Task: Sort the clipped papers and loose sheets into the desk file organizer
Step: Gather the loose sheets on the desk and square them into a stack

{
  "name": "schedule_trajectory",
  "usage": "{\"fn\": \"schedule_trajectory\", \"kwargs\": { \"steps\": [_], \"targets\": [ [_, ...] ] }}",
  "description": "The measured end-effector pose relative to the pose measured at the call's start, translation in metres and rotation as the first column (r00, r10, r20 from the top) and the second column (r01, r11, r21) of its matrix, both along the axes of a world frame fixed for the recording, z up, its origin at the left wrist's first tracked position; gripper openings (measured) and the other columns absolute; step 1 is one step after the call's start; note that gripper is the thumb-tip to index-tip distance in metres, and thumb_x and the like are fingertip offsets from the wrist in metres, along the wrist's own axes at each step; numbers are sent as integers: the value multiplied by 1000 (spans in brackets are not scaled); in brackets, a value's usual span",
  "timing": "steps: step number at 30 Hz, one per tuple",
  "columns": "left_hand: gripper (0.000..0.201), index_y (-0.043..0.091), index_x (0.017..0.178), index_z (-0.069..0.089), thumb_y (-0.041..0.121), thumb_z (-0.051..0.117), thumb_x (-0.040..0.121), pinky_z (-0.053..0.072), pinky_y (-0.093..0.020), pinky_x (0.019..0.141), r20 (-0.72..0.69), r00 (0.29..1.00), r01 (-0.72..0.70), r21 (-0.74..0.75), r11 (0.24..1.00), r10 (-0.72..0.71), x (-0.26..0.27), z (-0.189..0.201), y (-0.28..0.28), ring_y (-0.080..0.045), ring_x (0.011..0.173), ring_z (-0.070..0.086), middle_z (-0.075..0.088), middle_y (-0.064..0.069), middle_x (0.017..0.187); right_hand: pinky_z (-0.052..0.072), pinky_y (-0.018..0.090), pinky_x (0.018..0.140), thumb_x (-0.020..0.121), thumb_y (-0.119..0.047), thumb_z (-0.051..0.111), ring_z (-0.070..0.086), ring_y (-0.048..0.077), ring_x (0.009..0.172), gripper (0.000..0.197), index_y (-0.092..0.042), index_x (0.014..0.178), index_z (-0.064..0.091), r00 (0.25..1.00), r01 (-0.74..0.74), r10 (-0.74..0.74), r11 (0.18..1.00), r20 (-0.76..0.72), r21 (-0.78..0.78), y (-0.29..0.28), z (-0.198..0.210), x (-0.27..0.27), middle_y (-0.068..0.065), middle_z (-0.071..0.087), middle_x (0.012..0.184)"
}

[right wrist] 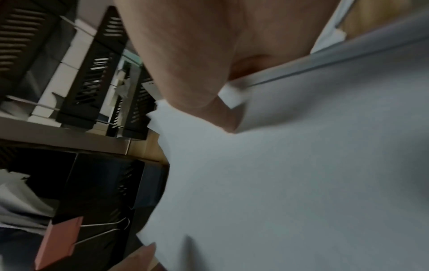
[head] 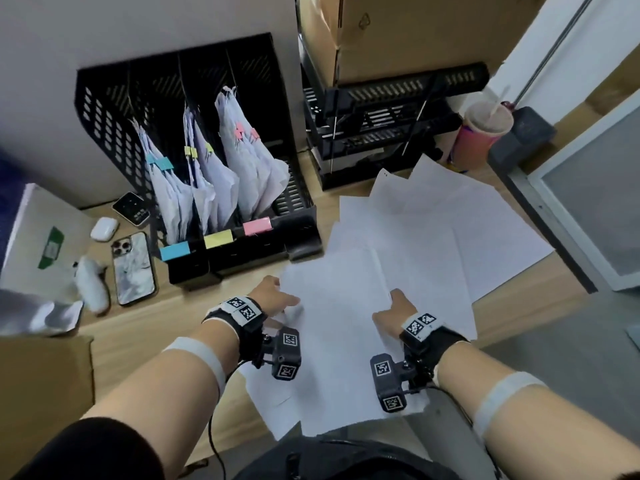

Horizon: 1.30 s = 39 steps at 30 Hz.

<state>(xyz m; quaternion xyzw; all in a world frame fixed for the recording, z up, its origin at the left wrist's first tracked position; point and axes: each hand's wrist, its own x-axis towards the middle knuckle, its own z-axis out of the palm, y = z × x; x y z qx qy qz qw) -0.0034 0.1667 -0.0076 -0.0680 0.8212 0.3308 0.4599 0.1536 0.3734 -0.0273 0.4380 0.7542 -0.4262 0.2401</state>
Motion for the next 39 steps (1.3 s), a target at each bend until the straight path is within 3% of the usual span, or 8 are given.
{"fn": "schedule_trajectory", "kwargs": {
  "steps": [6, 10, 13, 19, 25, 30, 35, 39],
  "targets": [
    [15, 13, 81, 54, 15, 64, 91, 58, -50, 89, -33, 999, 28, -26, 999, -29, -1, 6, 20, -32, 109, 67, 64, -13, 94, 41, 26, 88, 88, -10, 53, 55, 29, 111, 46, -9, 132, 41, 990, 35, -24, 996, -142, 78, 31, 30, 1, 5, 53, 123],
    [18, 16, 77, 53, 15, 62, 92, 55, -44, 88, -52, 992, 116, -25, 993, -117, 1, 6, 48, -30, 94, 62, 62, -13, 96, 46, 29, 84, 88, -4, 47, 60, 32, 98, 28, 2, 109, 63, 994, 62, -38, 969, -104, 240, 97, 48, 10, 18, 65, 115],
    [9, 15, 97, 61, 19, 66, 90, 55, -41, 89, -66, 983, 168, -22, 986, -169, 6, 3, 69, -26, 91, 61, 64, -11, 103, 42, 29, 77, 90, -2, 45, 55, 31, 89, 26, 10, 108, 59, 987, 161, -156, 936, -40, 313, 139, 47, 21, 25, 61, 116],
    [63, 5, 139, 45, 20, 73, 85, 55, -41, 96, -99, 963, 238, -112, 965, -249, 7, -14, 100, -30, 109, 62, 58, -13, 126, 37, 32, 83, 91, -12, 43, 51, 33, 111, 38, -2, 127, 45, 971, 172, -205, 956, 121, 239, 174, 18, 28, 20, 49, 128],
    [60, 5, 134, 40, 14, 72, 84, 51, -34, 86, -170, 948, 233, -206, 951, -269, 6, -27, 110, -26, 91, 59, 61, -10, 104, 36, 30, 62, 88, -7, 46, 47, 24, 81, 33, -8, 120, 38, 988, 151, -154, 967, -2, 203, 178, 2, 25, 11, 48, 97],
    [52, 4, 136, 44, 5, 64, 89, 44, -29, 82, -200, 936, 242, -226, 944, -288, 2, -35, 114, -32, 107, 63, 63, -18, 123, 43, 28, 72, 83, -12, 50, 60, 32, 92, 35, -13, 117, 52, 994, 99, -82, 953, -72, 286, 186, 0, 15, 8, 63, 104],
    [23, 12, 106, 49, 4, 61, 88, 40, -21, 56, -216, 949, 201, -142, 969, -229, 1, -37, 110, -23, 81, 56, 58, 3, 73, 39, 25, 62, 86, -7, 47, 52, 29, 71, 14, -10, 88, 60, 989, 47, 13, 915, -145, 401, 199, 18, 2, 2, 57, 72],
    [28, 14, 116, 59, 6, 59, 89, 46, -26, 72, -225, 953, 183, -111, 977, -204, -3, -37, 107, -29, 92, 64, 67, -7, 91, 38, 25, 69, 88, -4, 47, 51, 33, 75, 21, -16, 92, 64, 973, 10, 90, 903, -211, 430, 212, 34, -13, 7, 59, 81]
  ]
}}
